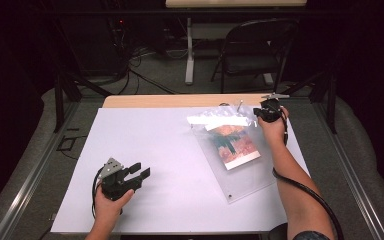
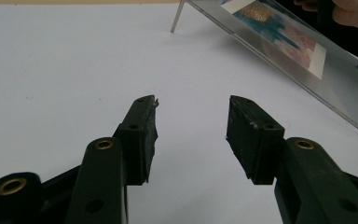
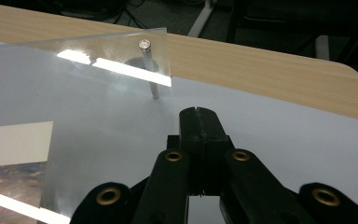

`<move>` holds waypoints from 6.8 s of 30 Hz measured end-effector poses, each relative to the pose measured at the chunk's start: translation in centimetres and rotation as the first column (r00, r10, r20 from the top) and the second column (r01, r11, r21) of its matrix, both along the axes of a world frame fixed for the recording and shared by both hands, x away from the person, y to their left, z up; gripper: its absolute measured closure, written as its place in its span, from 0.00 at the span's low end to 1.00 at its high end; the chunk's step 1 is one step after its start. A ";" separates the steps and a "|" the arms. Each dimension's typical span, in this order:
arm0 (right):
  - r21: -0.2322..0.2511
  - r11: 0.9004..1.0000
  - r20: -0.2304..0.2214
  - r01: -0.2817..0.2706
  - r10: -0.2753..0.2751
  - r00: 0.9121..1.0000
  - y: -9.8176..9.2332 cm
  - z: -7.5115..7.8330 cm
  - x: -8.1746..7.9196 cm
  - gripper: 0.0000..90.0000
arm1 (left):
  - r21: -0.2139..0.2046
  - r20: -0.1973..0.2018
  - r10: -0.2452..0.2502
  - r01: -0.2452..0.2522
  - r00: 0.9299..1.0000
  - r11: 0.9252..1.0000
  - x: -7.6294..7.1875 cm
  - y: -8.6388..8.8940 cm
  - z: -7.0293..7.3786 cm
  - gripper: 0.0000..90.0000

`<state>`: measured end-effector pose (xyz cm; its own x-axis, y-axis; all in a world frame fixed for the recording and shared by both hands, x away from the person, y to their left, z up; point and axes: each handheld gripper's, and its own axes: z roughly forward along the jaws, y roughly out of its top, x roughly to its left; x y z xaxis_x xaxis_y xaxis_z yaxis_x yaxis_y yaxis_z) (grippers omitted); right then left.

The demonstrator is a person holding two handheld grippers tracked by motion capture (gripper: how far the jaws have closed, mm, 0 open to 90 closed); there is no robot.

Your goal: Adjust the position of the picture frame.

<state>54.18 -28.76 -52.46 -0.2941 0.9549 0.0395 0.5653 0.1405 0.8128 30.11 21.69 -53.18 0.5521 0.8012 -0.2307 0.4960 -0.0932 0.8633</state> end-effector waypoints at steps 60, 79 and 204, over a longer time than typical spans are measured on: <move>-0.014 0.930 -0.041 -0.367 0.366 0.930 13.2 -0.1 -0.2 1.00 | 0.132 0.006 0.058 -0.058 0.998 0.990 3.2 0.6 -1.6 0.63; 0.011 0.944 0.107 -0.330 0.327 0.939 10.2 3.2 -4.5 0.85 | 0.218 -0.037 0.025 -0.017 0.999 0.976 9.0 -1.5 -2.4 0.77; 0.282 0.888 -0.245 -0.363 0.433 0.868 5.7 -0.9 -30.4 0.92 | 0.170 0.017 -0.152 0.147 0.988 0.975 4.4 -3.2 2.4 0.93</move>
<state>23.80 -23.07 -53.39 -0.5889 0.7146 0.3776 0.7152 0.2432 0.6553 34.51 18.53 -50.82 0.6729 0.7352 -0.0817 0.4396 -0.3086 0.8435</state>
